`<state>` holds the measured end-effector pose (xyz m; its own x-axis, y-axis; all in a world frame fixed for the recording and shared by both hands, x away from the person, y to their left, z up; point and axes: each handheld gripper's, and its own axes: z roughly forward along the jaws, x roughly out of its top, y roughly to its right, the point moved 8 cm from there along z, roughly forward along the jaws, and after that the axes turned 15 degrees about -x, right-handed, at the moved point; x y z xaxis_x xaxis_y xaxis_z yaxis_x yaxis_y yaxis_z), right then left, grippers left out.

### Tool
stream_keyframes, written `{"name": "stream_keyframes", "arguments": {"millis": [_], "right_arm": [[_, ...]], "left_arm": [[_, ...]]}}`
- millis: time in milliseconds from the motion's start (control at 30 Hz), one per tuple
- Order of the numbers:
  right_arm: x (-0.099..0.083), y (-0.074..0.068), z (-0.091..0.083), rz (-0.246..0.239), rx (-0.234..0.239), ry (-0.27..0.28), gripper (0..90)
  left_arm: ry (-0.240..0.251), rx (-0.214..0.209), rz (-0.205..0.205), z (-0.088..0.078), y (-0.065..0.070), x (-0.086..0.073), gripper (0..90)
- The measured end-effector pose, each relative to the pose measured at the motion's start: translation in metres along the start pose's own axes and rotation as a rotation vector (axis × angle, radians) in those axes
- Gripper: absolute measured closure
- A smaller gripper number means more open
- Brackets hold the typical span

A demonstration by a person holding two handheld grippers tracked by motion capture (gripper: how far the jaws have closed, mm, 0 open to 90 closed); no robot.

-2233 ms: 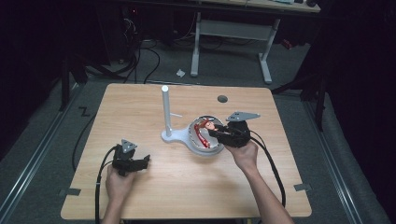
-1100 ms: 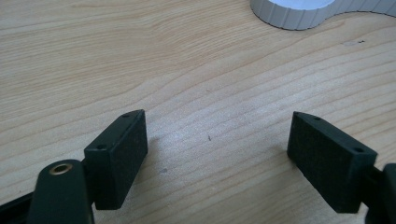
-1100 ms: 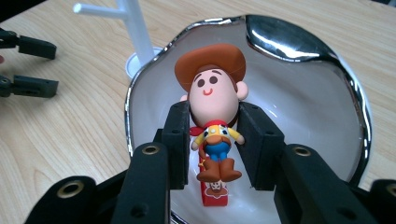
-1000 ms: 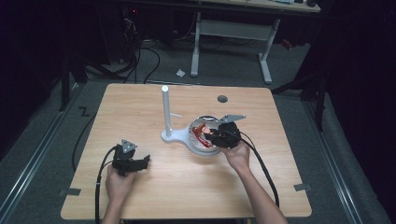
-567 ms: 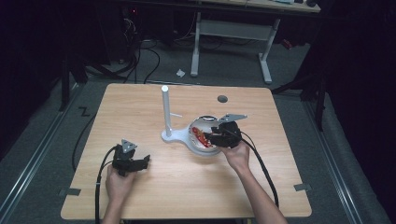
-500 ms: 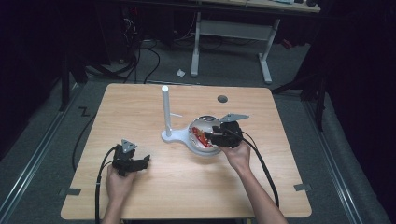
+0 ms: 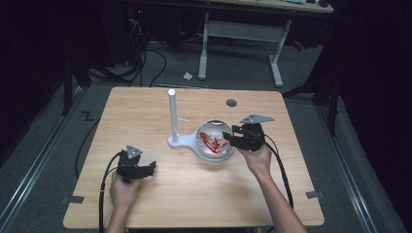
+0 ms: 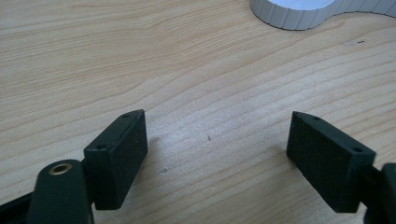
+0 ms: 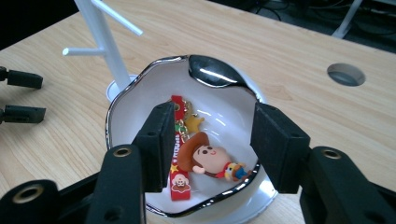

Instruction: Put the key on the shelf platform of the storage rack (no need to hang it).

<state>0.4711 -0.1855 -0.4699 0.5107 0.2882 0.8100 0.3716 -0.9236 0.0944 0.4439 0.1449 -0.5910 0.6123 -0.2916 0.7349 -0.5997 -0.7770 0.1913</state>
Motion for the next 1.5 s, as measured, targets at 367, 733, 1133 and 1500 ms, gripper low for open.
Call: {"name": "stream_keyframes", "arguments": {"millis": [367, 733, 1133, 1500], "right_arm": [[0.003, 0.023, -0.025, 0.029, -0.036, 0.036, 50.2], [-0.001, 0.038, -0.042, 0.04, -0.063, 0.052, 50.0], [-0.013, 0.057, -0.06, 0.086, -0.076, 0.068, 48.9], [-0.025, 0.073, -0.082, 0.123, -0.101, 0.091, 48.8]], "left_arm": [[0.0, 0.0, 0.0, 0.0, 0.0, 0.0, 20.9], [0.0, 0.0, 0.0, 0.0, 0.0, 0.0, 20.9], [0.0, 0.0, 0.0, 0.0, 0.0, 0.0, 20.9], [0.0, 0.0, 0.0, 0.0, 0.0, 0.0, 20.9]]}}
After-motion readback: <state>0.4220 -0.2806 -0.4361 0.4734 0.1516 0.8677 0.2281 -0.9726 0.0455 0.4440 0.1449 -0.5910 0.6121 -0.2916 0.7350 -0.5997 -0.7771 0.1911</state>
